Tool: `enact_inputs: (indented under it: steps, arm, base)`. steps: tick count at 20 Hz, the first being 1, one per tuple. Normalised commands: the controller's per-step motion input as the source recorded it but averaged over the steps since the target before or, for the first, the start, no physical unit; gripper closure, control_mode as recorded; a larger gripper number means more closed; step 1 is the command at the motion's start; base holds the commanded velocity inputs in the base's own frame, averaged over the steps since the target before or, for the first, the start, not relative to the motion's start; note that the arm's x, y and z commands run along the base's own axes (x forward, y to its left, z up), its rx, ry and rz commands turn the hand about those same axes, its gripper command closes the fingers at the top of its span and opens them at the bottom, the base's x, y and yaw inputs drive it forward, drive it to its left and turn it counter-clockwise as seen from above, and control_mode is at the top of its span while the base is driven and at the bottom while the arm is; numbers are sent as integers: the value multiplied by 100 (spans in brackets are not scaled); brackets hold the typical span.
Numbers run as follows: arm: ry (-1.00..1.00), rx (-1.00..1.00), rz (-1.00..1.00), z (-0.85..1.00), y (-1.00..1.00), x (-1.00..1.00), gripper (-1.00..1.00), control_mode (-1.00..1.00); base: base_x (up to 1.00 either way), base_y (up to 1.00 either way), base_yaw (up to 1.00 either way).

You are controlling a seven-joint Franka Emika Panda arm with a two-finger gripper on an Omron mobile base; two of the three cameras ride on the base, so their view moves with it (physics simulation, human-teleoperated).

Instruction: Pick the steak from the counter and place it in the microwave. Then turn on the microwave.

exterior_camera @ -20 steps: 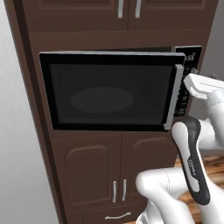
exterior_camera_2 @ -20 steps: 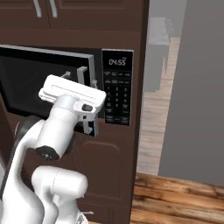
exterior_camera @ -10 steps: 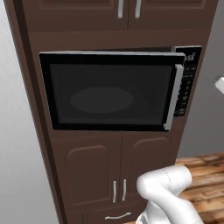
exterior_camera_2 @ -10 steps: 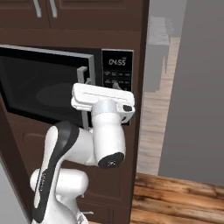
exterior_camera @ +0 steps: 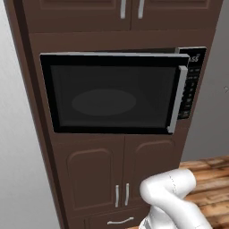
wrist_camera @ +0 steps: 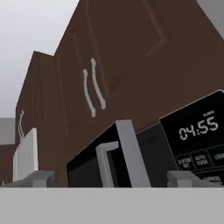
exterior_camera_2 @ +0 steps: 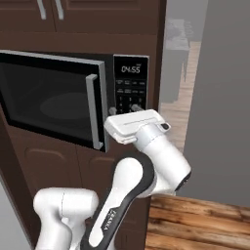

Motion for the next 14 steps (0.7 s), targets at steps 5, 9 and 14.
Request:
enact_inputs:
  steps: [5,9,14]
  arm:
    - [0,-10,43,-20,0,0,-100,-100]
    - [0,-11,40,-13,7,0,-100,-100]
    - [0,-14,28,-5,32,0,-100,-100]
  base:
    - [0,0,0]
    - [0,0,0]
    - [0,0,0]
